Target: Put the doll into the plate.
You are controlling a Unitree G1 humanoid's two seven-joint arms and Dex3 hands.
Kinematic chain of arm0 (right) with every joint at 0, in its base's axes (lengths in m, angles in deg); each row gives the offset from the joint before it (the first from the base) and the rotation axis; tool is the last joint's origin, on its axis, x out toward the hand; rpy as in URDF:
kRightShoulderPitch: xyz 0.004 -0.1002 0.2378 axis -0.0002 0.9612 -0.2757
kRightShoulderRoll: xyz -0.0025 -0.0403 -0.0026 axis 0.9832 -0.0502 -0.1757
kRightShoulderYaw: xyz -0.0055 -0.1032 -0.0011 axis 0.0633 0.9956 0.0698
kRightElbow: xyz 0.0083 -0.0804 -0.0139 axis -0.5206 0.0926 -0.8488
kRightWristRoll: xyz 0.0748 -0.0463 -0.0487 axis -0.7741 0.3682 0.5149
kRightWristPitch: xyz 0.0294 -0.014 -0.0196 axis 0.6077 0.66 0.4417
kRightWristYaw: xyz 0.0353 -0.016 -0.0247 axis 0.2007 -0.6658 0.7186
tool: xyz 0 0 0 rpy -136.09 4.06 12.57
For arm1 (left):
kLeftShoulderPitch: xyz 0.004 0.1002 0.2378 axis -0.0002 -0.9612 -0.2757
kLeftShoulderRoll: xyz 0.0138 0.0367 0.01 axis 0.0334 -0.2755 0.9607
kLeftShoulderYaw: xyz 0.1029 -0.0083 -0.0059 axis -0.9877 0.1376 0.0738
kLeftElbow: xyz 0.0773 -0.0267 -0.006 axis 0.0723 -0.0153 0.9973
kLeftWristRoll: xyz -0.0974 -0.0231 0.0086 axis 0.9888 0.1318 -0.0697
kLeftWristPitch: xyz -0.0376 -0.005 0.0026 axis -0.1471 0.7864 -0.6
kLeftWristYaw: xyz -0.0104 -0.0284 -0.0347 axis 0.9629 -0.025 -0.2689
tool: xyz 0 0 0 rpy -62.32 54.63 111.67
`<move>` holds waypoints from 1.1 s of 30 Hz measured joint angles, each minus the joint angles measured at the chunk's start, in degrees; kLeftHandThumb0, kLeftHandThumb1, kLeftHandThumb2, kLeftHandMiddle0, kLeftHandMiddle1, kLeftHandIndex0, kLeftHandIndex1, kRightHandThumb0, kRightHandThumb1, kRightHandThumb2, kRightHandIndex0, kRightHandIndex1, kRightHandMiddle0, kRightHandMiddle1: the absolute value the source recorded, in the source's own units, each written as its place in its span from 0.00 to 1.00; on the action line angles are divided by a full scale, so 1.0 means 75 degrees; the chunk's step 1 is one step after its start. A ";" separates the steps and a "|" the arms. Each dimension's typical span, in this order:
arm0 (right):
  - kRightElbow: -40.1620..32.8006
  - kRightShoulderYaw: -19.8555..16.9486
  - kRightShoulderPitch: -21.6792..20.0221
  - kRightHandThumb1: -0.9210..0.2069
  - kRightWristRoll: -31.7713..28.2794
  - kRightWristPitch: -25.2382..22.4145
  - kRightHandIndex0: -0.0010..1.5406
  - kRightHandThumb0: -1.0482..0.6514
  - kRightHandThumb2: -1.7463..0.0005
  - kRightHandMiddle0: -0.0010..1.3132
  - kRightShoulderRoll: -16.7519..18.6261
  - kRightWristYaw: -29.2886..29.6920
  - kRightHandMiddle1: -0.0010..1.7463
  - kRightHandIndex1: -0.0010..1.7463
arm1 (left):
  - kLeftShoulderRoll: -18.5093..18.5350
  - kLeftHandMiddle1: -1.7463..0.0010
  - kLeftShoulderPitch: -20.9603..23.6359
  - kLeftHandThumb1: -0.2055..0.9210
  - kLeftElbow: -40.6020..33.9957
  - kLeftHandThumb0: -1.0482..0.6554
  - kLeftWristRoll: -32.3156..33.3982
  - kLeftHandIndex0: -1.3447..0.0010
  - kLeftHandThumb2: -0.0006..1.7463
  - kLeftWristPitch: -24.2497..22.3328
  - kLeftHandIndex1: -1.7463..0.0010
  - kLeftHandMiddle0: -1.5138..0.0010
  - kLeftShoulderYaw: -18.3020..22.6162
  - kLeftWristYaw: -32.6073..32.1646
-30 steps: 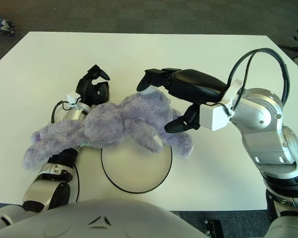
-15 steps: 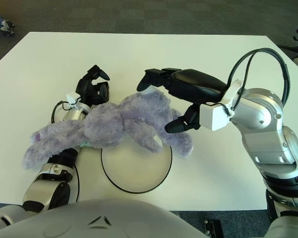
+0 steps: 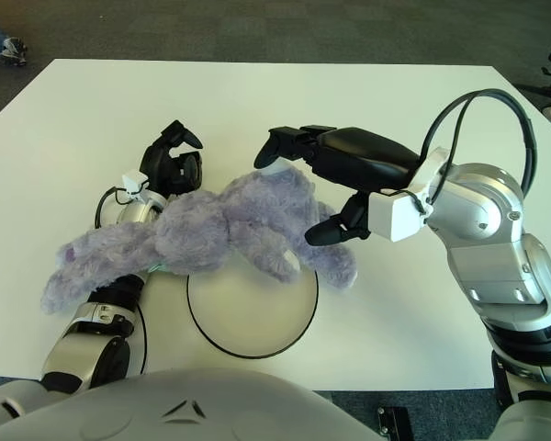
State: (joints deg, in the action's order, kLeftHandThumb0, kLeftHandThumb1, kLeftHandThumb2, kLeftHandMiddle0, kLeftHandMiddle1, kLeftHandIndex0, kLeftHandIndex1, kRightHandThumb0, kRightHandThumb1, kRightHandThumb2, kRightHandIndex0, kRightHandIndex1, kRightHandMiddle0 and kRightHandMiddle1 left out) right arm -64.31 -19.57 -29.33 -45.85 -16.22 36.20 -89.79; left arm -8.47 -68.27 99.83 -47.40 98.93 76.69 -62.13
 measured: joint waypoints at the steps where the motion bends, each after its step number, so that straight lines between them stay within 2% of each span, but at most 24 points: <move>1: -0.0001 -0.0016 0.0051 0.62 0.0161 0.0026 0.03 0.47 0.33 0.00 -0.0024 0.0026 0.57 0.41 | -0.0002 0.00 0.0001 0.53 -0.0001 0.35 -0.0012 0.59 0.70 -0.0002 0.00 0.20 -0.0005 -0.0001; 2: -0.0004 -0.0053 0.0150 0.63 0.0357 0.0057 0.02 0.48 0.32 0.00 -0.0072 0.0080 0.58 0.48 | -0.0007 0.00 0.0005 0.53 -0.0003 0.35 -0.0020 0.59 0.70 -0.0005 0.00 0.19 -0.0012 -0.0001; 4: -0.0016 -0.0096 0.0327 0.63 0.0749 0.0032 0.01 0.47 0.32 0.00 -0.0181 0.0174 0.58 0.54 | -0.0009 0.00 0.0006 0.53 -0.0004 0.35 -0.0019 0.59 0.70 -0.0007 0.00 0.19 -0.0007 -0.0001; 7: 0.0034 -0.0097 0.0439 0.58 0.1216 -0.0156 0.00 0.42 0.36 0.00 -0.0273 0.0182 0.55 0.54 | 0.0000 0.00 0.0003 0.54 -0.0004 0.35 0.0003 0.60 0.69 -0.0023 0.00 0.19 0.0018 0.0000; 12: 0.0404 0.0486 0.0121 0.53 0.1849 -0.0016 0.00 0.37 0.41 0.00 -0.0164 0.0206 0.50 0.53 | 0.0009 0.00 -0.0003 0.55 -0.0002 0.35 0.0032 0.60 0.69 -0.0068 0.00 0.19 0.0049 0.0012; 17: 0.1048 0.1202 -0.0285 0.46 0.2658 0.0568 0.00 0.30 0.47 0.00 0.0132 0.0463 0.41 0.49 | -0.0008 0.00 0.0000 0.54 -0.0011 0.35 0.0081 0.60 0.69 -0.0078 0.00 0.19 0.0028 0.0041; 20: 0.1301 0.1434 -0.0329 0.44 0.3072 0.0771 0.00 0.28 0.49 0.00 0.0269 0.0583 0.38 0.45 | -0.0027 0.00 0.0002 0.54 -0.0018 0.35 0.0084 0.59 0.70 -0.0080 0.00 0.19 0.0008 0.0048; 23: 0.1350 0.1453 -0.0243 0.41 0.3297 0.0944 0.00 0.24 0.52 0.00 0.0288 0.0617 0.34 0.33 | -0.0022 0.00 0.0002 0.53 -0.0029 0.35 0.0083 0.59 0.70 -0.0084 0.00 0.19 0.0009 0.0048; 25: 0.1337 0.1389 -0.0062 0.40 0.3396 0.1079 0.00 0.22 0.54 0.00 0.0285 0.0742 0.31 0.28 | -0.0020 0.00 0.0003 0.52 -0.0041 0.35 0.0080 0.58 0.71 -0.0092 0.00 0.19 0.0009 0.0048; 29: 0.1350 0.1303 0.0430 0.38 0.3536 0.1329 0.00 0.20 0.55 0.00 0.0301 0.0961 0.28 0.24 | -0.0003 0.00 -0.0001 0.51 -0.0045 0.34 0.0080 0.58 0.71 -0.0098 0.00 0.19 0.0020 0.0047; 33: 0.1425 0.1295 0.0615 0.37 0.3659 0.1400 0.00 0.20 0.56 0.00 0.0444 0.1047 0.26 0.19 | 0.0004 0.00 -0.0014 0.51 -0.0044 0.34 0.0083 0.58 0.71 -0.0101 0.00 0.18 0.0038 0.0046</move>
State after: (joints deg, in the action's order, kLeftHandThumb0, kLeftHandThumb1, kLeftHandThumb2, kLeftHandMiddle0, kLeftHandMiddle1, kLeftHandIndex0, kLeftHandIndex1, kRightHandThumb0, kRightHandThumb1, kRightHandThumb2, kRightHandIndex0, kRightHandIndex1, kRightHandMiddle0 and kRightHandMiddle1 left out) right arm -53.62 -9.87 -24.72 -18.41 -5.72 39.53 -81.94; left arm -8.44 -68.38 99.49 -46.77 98.17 76.98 -61.78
